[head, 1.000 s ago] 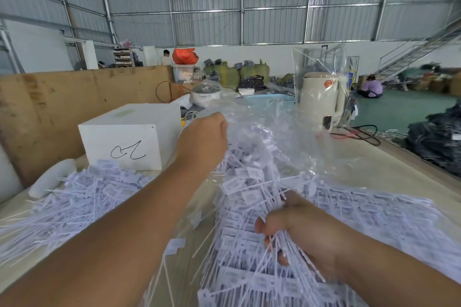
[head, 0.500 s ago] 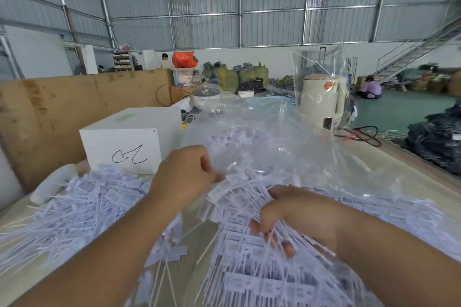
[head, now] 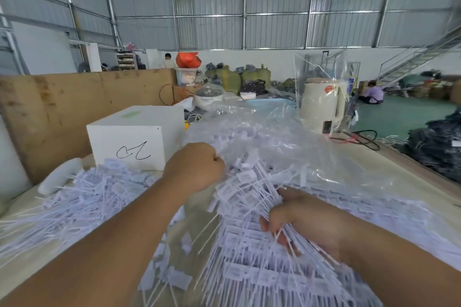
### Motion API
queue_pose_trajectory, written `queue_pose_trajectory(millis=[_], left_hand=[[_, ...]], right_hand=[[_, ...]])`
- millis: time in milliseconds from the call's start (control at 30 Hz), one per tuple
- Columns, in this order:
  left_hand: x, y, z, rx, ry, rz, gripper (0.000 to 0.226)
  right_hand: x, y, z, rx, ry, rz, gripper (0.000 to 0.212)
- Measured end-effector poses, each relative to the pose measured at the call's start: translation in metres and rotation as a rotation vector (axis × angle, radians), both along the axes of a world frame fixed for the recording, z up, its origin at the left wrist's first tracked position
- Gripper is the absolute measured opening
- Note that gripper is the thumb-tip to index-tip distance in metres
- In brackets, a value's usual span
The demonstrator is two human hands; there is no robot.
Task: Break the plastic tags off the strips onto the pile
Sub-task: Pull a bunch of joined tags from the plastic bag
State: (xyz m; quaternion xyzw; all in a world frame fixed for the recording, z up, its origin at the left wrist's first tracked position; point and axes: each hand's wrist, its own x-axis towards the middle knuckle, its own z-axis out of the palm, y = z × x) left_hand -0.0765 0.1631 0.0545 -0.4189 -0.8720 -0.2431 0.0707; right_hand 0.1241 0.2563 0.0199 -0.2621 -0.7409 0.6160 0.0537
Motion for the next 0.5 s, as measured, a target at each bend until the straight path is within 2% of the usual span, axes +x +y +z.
queue_pose_trajectory(millis=[67, 100, 233, 300, 400, 467, 500], left_hand=[[-0.003, 0.006, -0.008, 0.016, 0.104, 0.055, 0.033], [-0.006, 0.009, -0.01, 0.029, 0.15, 0.085, 0.031], [-0.017, 0.016, -0.006, 0.024, 0.254, 0.185, 0.012], [-0.023, 0.017, -0.004, -0.018, 0.352, 0.215, 0.005], [-0.03, 0.019, -0.006, -0.085, 0.481, 0.224, 0.019], [-0.032, 0.022, -0.01, -0.138, 0.499, 0.209, 0.032], [-0.032, 0.024, -0.012, -0.162, 0.486, 0.183, 0.032]], right_hand=[[-0.005, -0.002, 0.003, 0.05, 0.053, -0.043, 0.054], [-0.007, -0.003, 0.005, 0.06, 0.074, -0.055, 0.044], [-0.007, 0.004, 0.007, 0.102, 0.116, -0.06, 0.059], [-0.003, 0.008, 0.011, 0.113, 0.096, -0.028, 0.057], [0.003, 0.01, 0.016, 0.186, 0.105, 0.035, 0.052], [0.006, 0.009, 0.018, 0.247, 0.111, 0.056, 0.05], [0.007, 0.009, 0.019, 0.26, 0.119, 0.072, 0.049]])
